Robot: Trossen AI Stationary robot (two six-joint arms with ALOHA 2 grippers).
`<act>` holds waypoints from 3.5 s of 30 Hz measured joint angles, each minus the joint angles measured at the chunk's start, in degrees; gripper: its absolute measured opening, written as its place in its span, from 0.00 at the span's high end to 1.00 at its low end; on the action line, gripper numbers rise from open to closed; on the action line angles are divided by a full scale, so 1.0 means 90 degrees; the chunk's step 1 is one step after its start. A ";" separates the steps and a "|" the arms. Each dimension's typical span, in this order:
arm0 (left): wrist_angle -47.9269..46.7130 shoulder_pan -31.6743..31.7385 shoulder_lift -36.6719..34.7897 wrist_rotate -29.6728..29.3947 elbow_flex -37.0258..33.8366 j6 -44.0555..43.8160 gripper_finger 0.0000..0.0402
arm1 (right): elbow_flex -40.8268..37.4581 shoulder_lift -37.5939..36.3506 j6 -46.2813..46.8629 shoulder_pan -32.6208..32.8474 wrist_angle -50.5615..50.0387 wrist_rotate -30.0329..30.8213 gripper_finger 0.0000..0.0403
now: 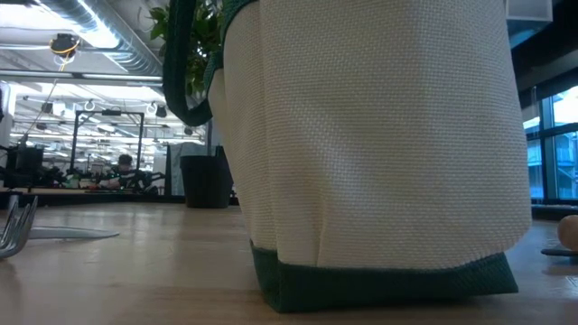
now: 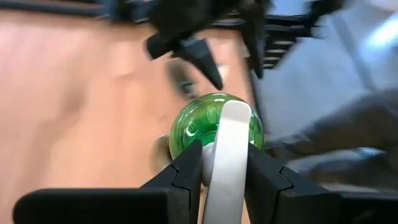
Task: Pick & Place Garden tools in Gardening bag
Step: Put the green spray bottle into the brown gardening bag
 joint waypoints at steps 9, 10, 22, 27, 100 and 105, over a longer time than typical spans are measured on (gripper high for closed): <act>-0.0681 -0.0176 -0.0273 -0.1612 0.0002 -0.1166 0.81 | -0.0002 0.0409 -0.2613 0.0214 -0.0482 0.1577 0.37; -0.0694 -0.0194 -0.0272 -0.1698 0.0002 -0.1249 0.81 | -0.0002 0.0494 -0.2919 0.0287 -0.0582 0.1741 0.38; -0.0714 -0.0614 -0.0261 -0.2360 0.0002 -0.1709 0.91 | 0.0267 0.1365 -0.4507 0.0575 0.0166 0.2948 0.38; -0.0658 -0.0818 -0.0261 -0.2701 0.0002 -0.1857 0.91 | 0.0270 0.1710 -0.4257 0.0287 0.0110 0.2286 0.38; -0.2678 -0.1516 -0.0445 -0.3208 0.0010 -0.2910 0.91 | 0.3330 0.3598 0.3808 0.1148 -0.1919 0.2675 0.42; -0.2686 -0.1844 -0.0711 -0.3454 0.0010 -0.2946 0.91 | 0.3330 0.3912 0.4367 0.1001 -0.2269 0.2340 0.42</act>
